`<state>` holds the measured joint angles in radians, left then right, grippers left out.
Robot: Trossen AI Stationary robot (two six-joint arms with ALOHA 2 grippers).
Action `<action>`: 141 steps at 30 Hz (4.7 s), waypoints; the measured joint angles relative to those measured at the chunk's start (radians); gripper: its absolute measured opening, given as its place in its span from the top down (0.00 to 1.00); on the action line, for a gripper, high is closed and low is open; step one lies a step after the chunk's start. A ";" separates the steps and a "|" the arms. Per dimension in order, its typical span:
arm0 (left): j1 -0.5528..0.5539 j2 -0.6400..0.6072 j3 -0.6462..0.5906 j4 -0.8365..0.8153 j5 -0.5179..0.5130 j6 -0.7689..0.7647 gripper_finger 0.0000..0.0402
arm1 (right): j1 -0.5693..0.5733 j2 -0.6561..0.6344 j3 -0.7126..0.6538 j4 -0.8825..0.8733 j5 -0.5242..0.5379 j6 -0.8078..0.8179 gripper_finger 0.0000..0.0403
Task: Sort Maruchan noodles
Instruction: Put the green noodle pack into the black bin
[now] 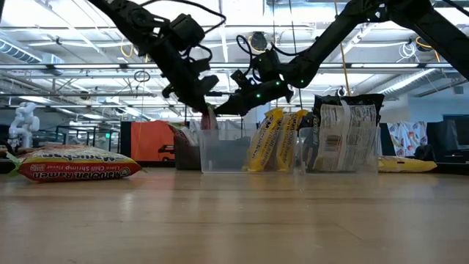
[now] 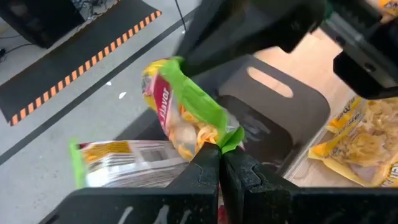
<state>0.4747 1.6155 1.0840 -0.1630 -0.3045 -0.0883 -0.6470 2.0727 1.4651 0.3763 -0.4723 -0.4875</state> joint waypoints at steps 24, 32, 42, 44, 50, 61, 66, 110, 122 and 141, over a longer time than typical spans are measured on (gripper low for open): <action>0.010 0.019 0.000 -0.094 -0.008 -0.048 1.00 | 0.011 0.000 0.000 -0.030 -0.056 -0.004 1.00; 0.014 0.019 0.000 -0.096 -0.010 -0.101 1.00 | 0.012 0.000 0.000 -0.033 -0.057 -0.023 1.00; -0.006 0.019 0.000 -0.095 -0.010 -0.122 1.00 | 0.013 0.000 0.000 -0.040 -0.053 -0.052 1.00; -0.006 0.019 0.000 -0.095 -0.010 -0.117 0.99 | 0.013 0.000 0.000 -0.040 -0.052 -0.060 1.00; -0.005 0.019 0.000 -0.098 -0.021 -0.147 0.98 | 0.021 0.000 0.000 -0.037 -0.049 -0.078 1.00; -0.002 0.019 0.000 -0.159 -0.065 -0.214 0.98 | 0.021 -0.001 0.000 -0.036 -0.050 -0.076 0.89; -0.003 0.019 0.000 -0.162 -0.066 -0.265 0.98 | 0.023 -0.001 0.000 -0.022 -0.050 -0.075 0.85; -0.052 -0.025 0.000 -0.199 -0.112 0.003 0.91 | 0.054 -0.023 -0.001 0.049 0.060 -0.048 0.83; -0.063 -0.168 0.000 -0.209 -0.126 0.035 0.91 | 0.057 -0.025 -0.001 0.046 0.057 -0.048 0.83; -0.361 -0.456 0.000 -0.588 -0.095 -0.073 0.91 | 0.284 -0.458 -0.001 -0.758 0.217 -0.307 0.83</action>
<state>0.1141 1.1594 1.0840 -0.7510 -0.3996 -0.1614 -0.3628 1.6144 1.4643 -0.3818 -0.2552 -0.7942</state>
